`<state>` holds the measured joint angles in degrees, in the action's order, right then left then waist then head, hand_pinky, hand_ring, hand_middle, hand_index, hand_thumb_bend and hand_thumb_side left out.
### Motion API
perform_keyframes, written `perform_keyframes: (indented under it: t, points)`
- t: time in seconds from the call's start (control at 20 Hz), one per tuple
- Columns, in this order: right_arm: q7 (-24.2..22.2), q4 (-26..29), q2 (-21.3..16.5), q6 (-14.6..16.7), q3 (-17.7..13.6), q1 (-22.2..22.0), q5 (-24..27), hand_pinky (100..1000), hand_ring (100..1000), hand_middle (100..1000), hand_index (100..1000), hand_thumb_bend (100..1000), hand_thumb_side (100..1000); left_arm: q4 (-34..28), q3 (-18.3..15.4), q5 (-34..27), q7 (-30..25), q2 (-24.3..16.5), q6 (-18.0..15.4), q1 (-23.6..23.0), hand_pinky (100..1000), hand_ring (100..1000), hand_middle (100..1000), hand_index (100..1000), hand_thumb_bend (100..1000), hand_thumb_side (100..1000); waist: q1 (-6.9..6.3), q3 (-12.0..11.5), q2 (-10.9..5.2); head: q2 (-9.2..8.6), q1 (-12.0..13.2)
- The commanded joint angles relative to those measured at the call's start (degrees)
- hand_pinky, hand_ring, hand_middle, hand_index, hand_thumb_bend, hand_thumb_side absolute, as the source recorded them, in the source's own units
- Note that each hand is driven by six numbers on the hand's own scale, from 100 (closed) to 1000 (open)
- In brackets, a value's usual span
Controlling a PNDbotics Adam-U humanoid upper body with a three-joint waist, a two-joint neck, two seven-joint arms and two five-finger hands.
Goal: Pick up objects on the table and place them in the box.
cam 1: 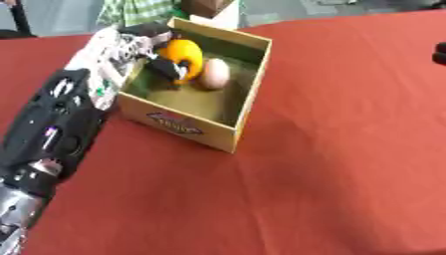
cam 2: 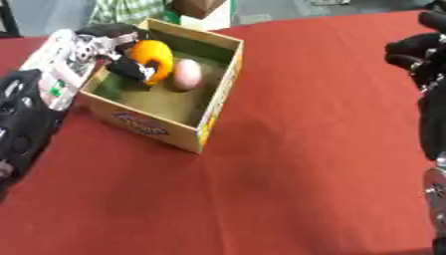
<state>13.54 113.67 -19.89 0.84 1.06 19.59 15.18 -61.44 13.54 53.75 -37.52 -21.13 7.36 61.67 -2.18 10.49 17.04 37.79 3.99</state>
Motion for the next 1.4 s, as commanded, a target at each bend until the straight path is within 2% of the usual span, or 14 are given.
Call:
perform_keyframes:
  t: [0.05, 0.1, 0.15, 0.2, 0.25, 0.45, 0.6, 0.85, 1.0, 1.05, 1.1, 1.15, 1.25, 1.4]
  points:
    - [0.0, 0.9, -0.8, 0.1, -0.3, 0.5, 0.3, 735, 675, 543, 782, 100, 943, -0.1, -0.5, 1.3, -2.2, -0.7, -1.2, 0.9, 773, 914, 932, 1000, 314, 647, 0.14, 0.0, -1.09, -0.07, 0.2]
    - [-0.1, 0.9, -0.8, 0.1, -0.3, 0.5, 0.3, 735, 675, 543, 782, 100, 943, 0.1, -0.6, 1.7, -2.8, -0.6, -1.4, 0.9, 773, 914, 932, 1000, 314, 647, 0.14, 0.0, -1.1, -0.07, 0.1]
    - [-0.1, 0.9, -0.8, 0.1, -0.3, 0.4, 0.3, 735, 675, 543, 782, 100, 943, 0.1, -0.7, 2.1, -3.2, -0.6, -1.4, 0.9, 808, 946, 971, 1000, 470, 743, 0.14, 0.0, -1.12, -0.04, 0.1]
    - [-0.1, 0.9, -0.7, 0.1, -0.3, 0.4, 0.3, 735, 675, 543, 782, 100, 943, 0.2, -0.8, 2.5, -3.5, -0.6, -1.4, 0.9, 808, 946, 971, 1000, 470, 743, 0.14, 0.0, -1.13, -0.03, 0.1]
    - [-0.1, 0.9, -0.7, 0.0, -0.3, 0.4, 0.3, 735, 675, 543, 782, 100, 943, 0.1, -1.0, 2.7, -3.7, -0.6, -1.3, 0.9, 838, 968, 993, 1000, 573, 838, 0.15, 0.0, -1.15, -0.04, 0.1]
    - [-0.1, 0.9, -0.8, 0.1, -0.4, 0.5, 0.3, 735, 676, 543, 781, 100, 941, -0.4, -1.4, 3.2, -3.4, -0.7, -0.3, 0.8, 844, 974, 993, 1000, 638, 925, 0.21, -0.1, -1.23, 0.02, 0.1]
    - [-0.1, 0.9, -0.9, 0.2, -0.4, 0.5, 0.3, 735, 676, 544, 781, 100, 940, -1.5, -1.6, 2.6, -2.2, -1.0, 0.4, 0.6, 838, 971, 987, 1000, 624, 964, 0.26, -0.2, -1.33, 0.08, 0.1]
    - [-0.1, 0.9, -1.5, 0.6, -0.5, 0.8, 0.3, 734, 677, 545, 781, 100, 936, -6.2, -2.4, -1.8, 1.4, -1.6, 1.4, 0.1, 806, 952, 951, 1000, 507, 1000, 0.55, -0.4, -1.53, 0.2, 0.0]
    - [-0.1, 0.9, -2.4, 0.9, -0.5, 1.2, 0.5, 734, 677, 545, 780, 100, 932, -12.1, -4.0, -9.0, 6.2, -2.0, 2.2, -0.8, 766, 924, 903, 1000, 388, 1000, 0.86, -0.7, -1.68, 0.38, -0.4]
    - [-0.1, 0.9, -2.6, 1.0, -0.5, 1.4, 0.6, 734, 677, 546, 780, 100, 931, -14.3, -4.6, -12.1, 8.7, -2.1, 2.3, -1.2, 735, 903, 873, 986, 285, 1000, 0.97, -0.9, -1.75, 0.43, -0.6]
    - [-0.1, 0.9, -2.8, 1.1, -0.4, 1.6, 0.7, 734, 677, 546, 780, 100, 930, -16.6, -5.0, -15.6, 11.6, -2.3, 2.3, -1.7, 729, 897, 867, 984, 257, 1000, 1.06, -1.0, -1.79, 0.45, -0.7]
    - [-0.1, 0.9, -3.0, 1.2, -0.4, 1.8, 0.8, 733, 677, 546, 780, 100, 928, -18.7, -5.5, -19.1, 14.9, -2.6, 2.2, -2.2, 696, 869, 843, 975, 141, 1000, 1.18, -1.1, -1.83, 0.43, -0.8]
    - [-0.2, 0.9, -3.5, 1.5, -0.4, 2.2, 1.0, 733, 678, 547, 780, 100, 926, -23.2, -6.4, -26.4, 22.7, -3.4, 1.7, -3.4, 681, 849, 820, 962, 100, 1000, 1.35, -1.3, -1.89, 0.39, -1.0]
    - [-0.2, 0.9, -4.3, 1.9, -0.4, 2.7, 1.2, 733, 678, 548, 780, 100, 923, -31.6, -8.5, -37.5, 35.9, -5.3, 1.1, -7.0, 635, 803, 775, 937, 100, 873, 1.49, -1.8, -1.88, 0.29, -1.7]
